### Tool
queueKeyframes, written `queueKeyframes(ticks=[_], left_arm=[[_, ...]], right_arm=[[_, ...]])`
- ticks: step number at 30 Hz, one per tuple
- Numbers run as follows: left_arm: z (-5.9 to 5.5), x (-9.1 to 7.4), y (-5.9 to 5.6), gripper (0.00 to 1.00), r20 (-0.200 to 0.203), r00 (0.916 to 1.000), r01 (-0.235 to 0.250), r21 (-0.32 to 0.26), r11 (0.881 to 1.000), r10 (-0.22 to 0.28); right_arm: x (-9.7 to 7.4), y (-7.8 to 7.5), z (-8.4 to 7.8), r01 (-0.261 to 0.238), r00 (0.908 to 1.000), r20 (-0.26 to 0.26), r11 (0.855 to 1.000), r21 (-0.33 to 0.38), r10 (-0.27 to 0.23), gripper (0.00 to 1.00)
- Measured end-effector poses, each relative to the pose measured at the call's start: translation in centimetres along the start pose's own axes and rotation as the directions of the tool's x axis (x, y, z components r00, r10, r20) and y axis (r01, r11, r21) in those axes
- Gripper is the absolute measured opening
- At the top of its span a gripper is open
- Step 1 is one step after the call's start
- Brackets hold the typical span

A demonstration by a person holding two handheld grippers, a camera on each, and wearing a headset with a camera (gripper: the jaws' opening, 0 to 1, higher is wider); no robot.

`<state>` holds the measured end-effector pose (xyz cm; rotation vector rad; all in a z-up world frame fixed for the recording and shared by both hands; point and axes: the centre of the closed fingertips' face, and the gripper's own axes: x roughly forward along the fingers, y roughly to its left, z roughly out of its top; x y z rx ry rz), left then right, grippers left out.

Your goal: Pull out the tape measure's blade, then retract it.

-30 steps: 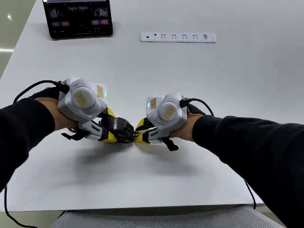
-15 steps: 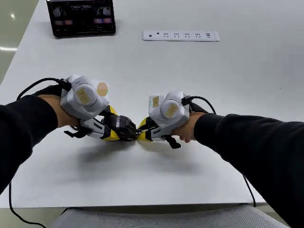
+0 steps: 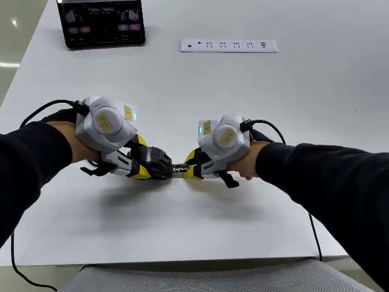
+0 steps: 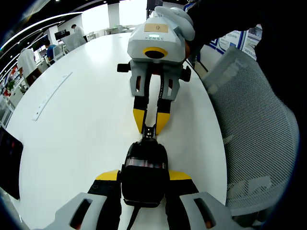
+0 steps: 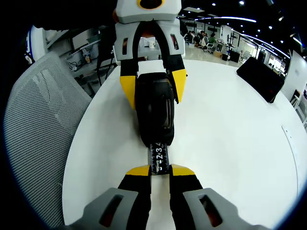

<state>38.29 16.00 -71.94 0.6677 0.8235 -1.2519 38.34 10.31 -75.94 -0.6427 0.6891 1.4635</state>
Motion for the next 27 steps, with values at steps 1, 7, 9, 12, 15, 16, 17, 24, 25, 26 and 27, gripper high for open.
queueKeyframes(ticks=[1,7,9,12,15,16,17,24,25,26,27], left_arm=[[0.0,0.0,0.0,0.31,-0.001,1.0,-0.001,0.0,1.0,0.001],[0.0,-0.1,-0.1,0.31,0.001,1.0,0.0,0.005,1.0,0.0],[0.0,-0.1,0.0,0.31,0.002,1.0,-0.001,0.004,1.0,0.001],[0.0,-0.1,0.0,0.31,0.011,0.9999,-0.004,0.004,1.0,0.004],[0.0,-0.1,0.0,0.31,0.017,0.9998,-0.009,-0.002,1.0,0.009],[0.0,-0.1,0.0,0.31,0.017,0.9998,-0.01,-0.003,1.0,0.01],[0.1,-0.1,0.0,0.31,0.015,0.9998,-0.01,-0.003,1.0,0.01],[0.0,-0.2,0.0,0.31,0.01,0.9999,-0.01,0.002,1.0,0.01],[0.0,-0.2,0.0,0.31,0.01,0.9999,-0.011,0.002,1.0,0.011],[0.0,-0.2,0.0,0.31,0.01,0.9999,-0.011,0.003,1.0,0.011],[0.0,-0.2,0.0,0.31,0.01,0.9999,-0.011,0.003,1.0,0.011]], right_arm=[[-0.1,0.0,-0.1,0.0,1.0,0.0,1.0,0.0,0.0,0.09],[-0.5,0.1,-0.6,-0.001,1.0,0.002,1.0,0.01,0.001,0.08],[-0.7,0.0,-0.8,0.001,1.0,0.002,1.0,0.015,-0.001,0.08],[-1.0,0.0,-1.1,0.003,1.0,-0.002,1.0,0.017,-0.003,0.08],[-1.4,-0.1,-1.6,0.008,0.9999,-0.01,1.0,0.018,-0.007,0.08],[-1.5,-0.1,-1.7,0.009,0.9999,-0.012,1.0,0.02,-0.009,0.08],[-1.7,-0.2,-1.9,0.011,0.9998,-0.016,1.0,0.022,-0.011,0.09],[-2.4,-0.3,-2.7,0.022,0.9995,-0.022,0.999,0.028,-0.021,0.09],[-2.4,-0.3,-2.8,0.023,0.9995,-0.023,0.999,0.03,-0.022,0.09],[-2.5,-0.3,-2.9,0.024,0.9995,-0.023,0.999,0.031,-0.023,0.09],[-2.6,-0.3,-3.0,0.025,0.9994,-0.025,0.999,0.033,-0.025,0.09]])
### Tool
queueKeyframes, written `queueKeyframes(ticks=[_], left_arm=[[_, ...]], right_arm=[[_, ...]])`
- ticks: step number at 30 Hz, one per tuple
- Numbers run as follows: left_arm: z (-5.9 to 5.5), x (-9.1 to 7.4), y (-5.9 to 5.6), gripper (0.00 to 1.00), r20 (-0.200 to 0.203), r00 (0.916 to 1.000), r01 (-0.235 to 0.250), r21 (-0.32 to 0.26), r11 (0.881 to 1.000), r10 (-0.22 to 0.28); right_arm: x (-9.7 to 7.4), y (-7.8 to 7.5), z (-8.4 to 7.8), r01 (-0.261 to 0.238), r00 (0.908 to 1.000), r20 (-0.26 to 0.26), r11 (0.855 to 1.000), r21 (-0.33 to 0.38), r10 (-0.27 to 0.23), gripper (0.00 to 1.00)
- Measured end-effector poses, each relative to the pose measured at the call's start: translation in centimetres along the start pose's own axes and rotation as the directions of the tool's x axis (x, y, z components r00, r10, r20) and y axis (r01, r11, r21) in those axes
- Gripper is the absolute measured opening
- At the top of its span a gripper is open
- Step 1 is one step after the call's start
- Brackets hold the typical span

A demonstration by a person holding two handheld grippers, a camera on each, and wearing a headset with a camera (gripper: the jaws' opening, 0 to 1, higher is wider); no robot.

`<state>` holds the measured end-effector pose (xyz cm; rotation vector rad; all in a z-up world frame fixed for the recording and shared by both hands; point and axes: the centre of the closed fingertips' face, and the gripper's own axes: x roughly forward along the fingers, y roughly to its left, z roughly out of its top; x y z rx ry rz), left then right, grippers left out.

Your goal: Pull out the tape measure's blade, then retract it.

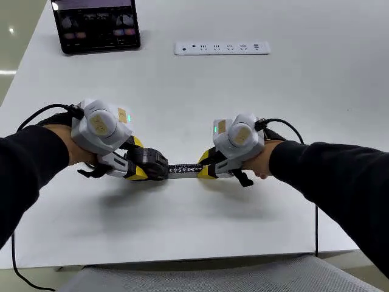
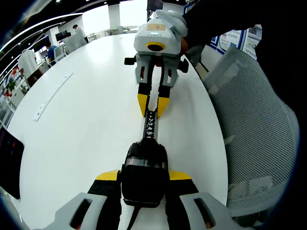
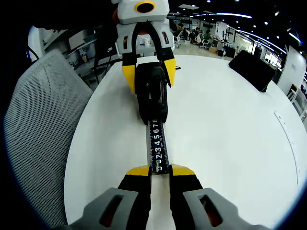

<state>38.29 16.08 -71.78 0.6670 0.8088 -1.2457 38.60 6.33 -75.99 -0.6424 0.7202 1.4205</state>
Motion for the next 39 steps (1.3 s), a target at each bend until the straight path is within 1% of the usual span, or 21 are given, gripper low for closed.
queueKeyframes(ticks=[14,27,39], left_arm=[[0.0,0.1,0.0,0.31,0.002,1.0,0.0,-0.001,1.0,0.0],[0.1,0.1,-0.1,0.31,0.003,1.0,-0.002,-0.004,1.0,0.002],[0.0,0.1,0.0,0.31,-0.001,1.0,-0.006,-0.003,1.0,0.006]], right_arm=[[-1.1,-0.2,-1.2,0.009,0.9999,-0.009,1.0,0.013,-0.009,0.08],[-2.5,-0.2,-2.6,0.017,0.9996,-0.022,0.999,0.031,-0.016,0.08],[-3.9,-0.5,-4.1,0.036,0.9989,-0.03,0.998,0.052,-0.035,0.08]])
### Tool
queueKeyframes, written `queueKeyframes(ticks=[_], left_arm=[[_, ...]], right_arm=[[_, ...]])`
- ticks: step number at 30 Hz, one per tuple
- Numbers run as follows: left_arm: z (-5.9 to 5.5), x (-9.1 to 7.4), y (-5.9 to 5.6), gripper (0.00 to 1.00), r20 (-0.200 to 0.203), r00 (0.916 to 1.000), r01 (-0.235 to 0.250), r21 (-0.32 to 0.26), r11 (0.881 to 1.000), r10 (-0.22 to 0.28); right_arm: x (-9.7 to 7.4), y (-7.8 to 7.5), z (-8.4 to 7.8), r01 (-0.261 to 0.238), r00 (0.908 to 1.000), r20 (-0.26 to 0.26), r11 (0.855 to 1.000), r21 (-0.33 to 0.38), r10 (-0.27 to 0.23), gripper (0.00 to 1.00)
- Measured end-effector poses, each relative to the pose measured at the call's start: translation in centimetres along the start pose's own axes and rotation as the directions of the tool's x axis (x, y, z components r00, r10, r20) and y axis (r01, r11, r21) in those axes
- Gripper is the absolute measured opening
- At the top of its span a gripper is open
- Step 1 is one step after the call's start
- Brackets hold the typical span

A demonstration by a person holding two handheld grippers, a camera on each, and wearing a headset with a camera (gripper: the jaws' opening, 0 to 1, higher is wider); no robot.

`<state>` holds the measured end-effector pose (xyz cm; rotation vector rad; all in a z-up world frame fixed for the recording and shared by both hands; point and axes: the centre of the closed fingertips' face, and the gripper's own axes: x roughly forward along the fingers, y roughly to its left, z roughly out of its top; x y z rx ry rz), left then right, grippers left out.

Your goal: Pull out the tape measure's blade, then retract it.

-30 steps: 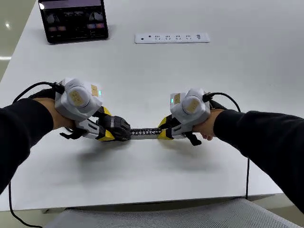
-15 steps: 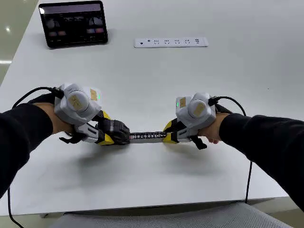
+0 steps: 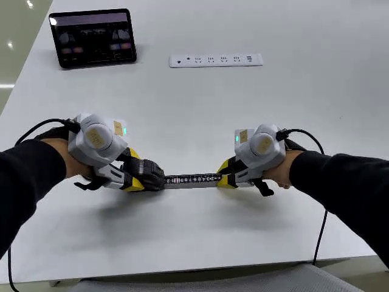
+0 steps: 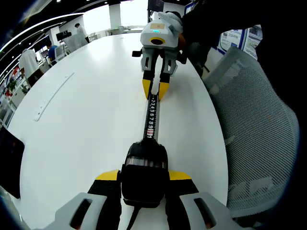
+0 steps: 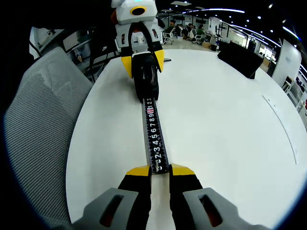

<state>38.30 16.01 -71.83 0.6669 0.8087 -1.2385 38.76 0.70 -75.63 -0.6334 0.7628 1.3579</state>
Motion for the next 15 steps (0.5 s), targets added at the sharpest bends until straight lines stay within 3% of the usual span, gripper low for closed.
queueKeyframes(ticks=[15], left_arm=[[0.1,0.0,0.1,0.31,0.007,1.0,-0.005,-0.005,1.0,0.005]], right_arm=[[-1.0,-0.4,-1.4,0.008,0.9999,-0.013,1.0,0.002,-0.008,0.08]])
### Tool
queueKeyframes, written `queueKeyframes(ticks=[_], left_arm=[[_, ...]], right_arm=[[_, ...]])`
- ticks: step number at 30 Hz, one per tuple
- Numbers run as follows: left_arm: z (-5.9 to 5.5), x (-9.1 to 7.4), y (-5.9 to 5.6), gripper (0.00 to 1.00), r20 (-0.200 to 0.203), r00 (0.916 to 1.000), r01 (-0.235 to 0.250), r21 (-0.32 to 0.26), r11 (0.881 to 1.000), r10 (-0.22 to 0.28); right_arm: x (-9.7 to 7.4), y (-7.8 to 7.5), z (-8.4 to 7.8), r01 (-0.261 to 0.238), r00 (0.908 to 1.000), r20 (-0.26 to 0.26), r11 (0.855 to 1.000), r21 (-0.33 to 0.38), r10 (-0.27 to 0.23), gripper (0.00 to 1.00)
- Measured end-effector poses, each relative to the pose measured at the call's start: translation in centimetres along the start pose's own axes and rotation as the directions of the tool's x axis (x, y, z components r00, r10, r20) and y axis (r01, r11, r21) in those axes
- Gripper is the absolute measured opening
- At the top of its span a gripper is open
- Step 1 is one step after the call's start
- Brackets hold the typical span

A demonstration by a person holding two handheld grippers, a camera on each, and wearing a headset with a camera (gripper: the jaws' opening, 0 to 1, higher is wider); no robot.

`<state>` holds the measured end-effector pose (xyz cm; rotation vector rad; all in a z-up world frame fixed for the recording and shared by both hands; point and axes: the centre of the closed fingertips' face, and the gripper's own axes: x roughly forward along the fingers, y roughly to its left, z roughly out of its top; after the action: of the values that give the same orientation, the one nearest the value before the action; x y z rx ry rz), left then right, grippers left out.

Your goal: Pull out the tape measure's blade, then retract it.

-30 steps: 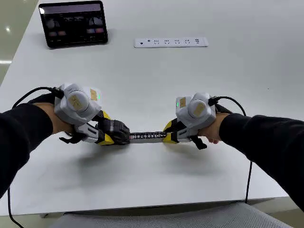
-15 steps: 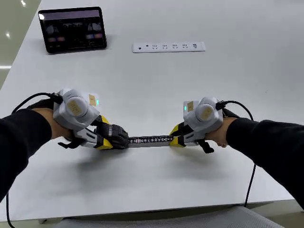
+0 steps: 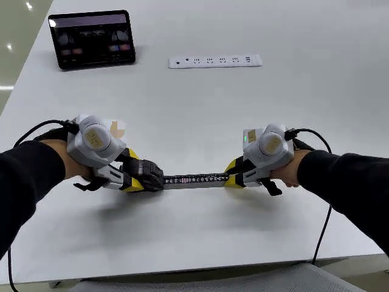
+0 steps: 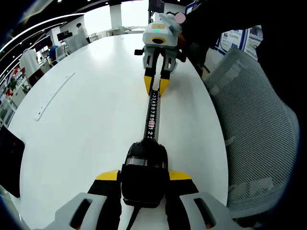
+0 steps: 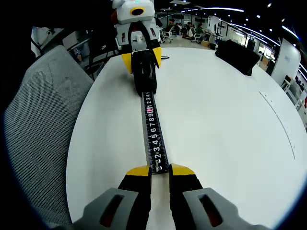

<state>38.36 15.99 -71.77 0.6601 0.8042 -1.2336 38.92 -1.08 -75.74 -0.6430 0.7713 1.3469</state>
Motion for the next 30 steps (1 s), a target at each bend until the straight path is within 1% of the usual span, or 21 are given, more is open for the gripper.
queueKeyframes(ticks=[6,16,30], left_arm=[[0.0,0.0,0.0,0.31,0.004,1.0,-0.001,-0.002,1.0,0.001],[0.0,0.1,-0.1,0.31,0.008,0.9999,-0.007,-0.007,1.0,0.007],[0.1,0.1,0.0,0.31,0.009,0.9999,-0.013,-0.011,1.0,0.013]], right_arm=[[-0.7,-0.1,-1.0,0.004,1.0,-0.005,1.0,0.007,-0.004,0.08],[-1.3,-0.2,-2.0,-0.005,0.9997,-0.022,1.0,0.008,0.005,0.08],[-2.3,-0.7,-3.4,0.004,0.9992,-0.04,1.0,0.029,-0.003,0.08]])
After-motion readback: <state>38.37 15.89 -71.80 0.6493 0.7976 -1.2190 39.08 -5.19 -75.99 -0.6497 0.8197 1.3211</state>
